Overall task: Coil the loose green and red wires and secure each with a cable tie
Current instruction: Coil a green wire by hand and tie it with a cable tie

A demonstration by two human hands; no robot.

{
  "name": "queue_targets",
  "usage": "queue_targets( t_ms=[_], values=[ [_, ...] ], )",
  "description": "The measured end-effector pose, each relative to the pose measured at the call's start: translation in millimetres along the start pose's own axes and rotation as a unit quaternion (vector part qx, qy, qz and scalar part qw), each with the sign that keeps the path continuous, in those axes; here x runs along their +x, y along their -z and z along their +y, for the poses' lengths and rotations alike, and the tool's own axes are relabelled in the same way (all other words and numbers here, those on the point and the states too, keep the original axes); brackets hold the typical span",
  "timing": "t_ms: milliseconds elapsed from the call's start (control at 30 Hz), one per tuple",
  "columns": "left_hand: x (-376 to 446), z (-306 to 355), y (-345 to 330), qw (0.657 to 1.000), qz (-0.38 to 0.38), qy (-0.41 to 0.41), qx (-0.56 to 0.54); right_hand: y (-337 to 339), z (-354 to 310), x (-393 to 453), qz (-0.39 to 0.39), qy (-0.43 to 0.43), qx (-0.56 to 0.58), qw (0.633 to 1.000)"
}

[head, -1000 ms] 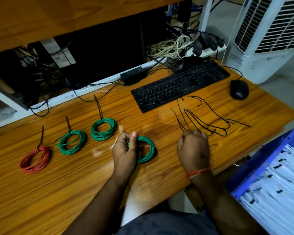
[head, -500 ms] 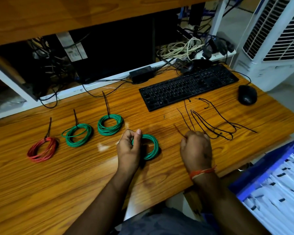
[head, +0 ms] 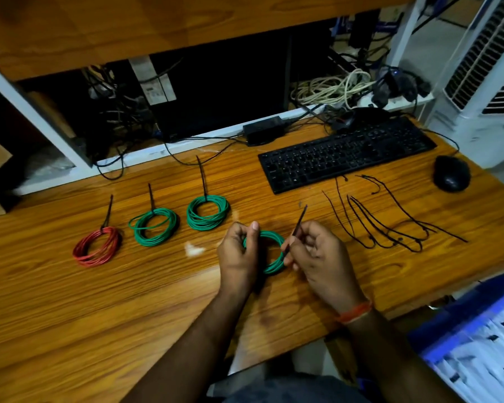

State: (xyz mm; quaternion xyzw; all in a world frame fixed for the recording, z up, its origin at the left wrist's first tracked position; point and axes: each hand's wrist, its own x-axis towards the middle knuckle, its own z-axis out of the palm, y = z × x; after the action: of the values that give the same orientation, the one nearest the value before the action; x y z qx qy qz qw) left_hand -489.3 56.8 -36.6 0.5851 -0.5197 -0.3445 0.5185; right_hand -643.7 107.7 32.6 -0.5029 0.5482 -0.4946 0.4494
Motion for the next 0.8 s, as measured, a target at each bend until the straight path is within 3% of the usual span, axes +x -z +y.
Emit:
queue_targets(
  t_ms=[200,267,333,467,800],
  values=[
    [-1,4,-1,1.0,0.008,-0.008,0.015,-7,5,-8,-0.039,-0.009,0.064,0.997],
    [-1,4,-2,1.0,0.01,-0.005,0.015,-8,10,-8,-0.034,0.013,0.024,0.999],
    [-1,4,-1,1.0,0.008,-0.003,0.009,-5,20,-5,-0.004,0.088,-0.084,0.993],
    [0,3,-1,1.0,0.002,0.002,-0.008,-3,32,2,0.041,0.183,-0.273,0.944],
    [5,-4,0,0.987,-0.056,0.073,-0.129,-19,43,21,0.051,0.285,-0.27,0.918]
  ],
)
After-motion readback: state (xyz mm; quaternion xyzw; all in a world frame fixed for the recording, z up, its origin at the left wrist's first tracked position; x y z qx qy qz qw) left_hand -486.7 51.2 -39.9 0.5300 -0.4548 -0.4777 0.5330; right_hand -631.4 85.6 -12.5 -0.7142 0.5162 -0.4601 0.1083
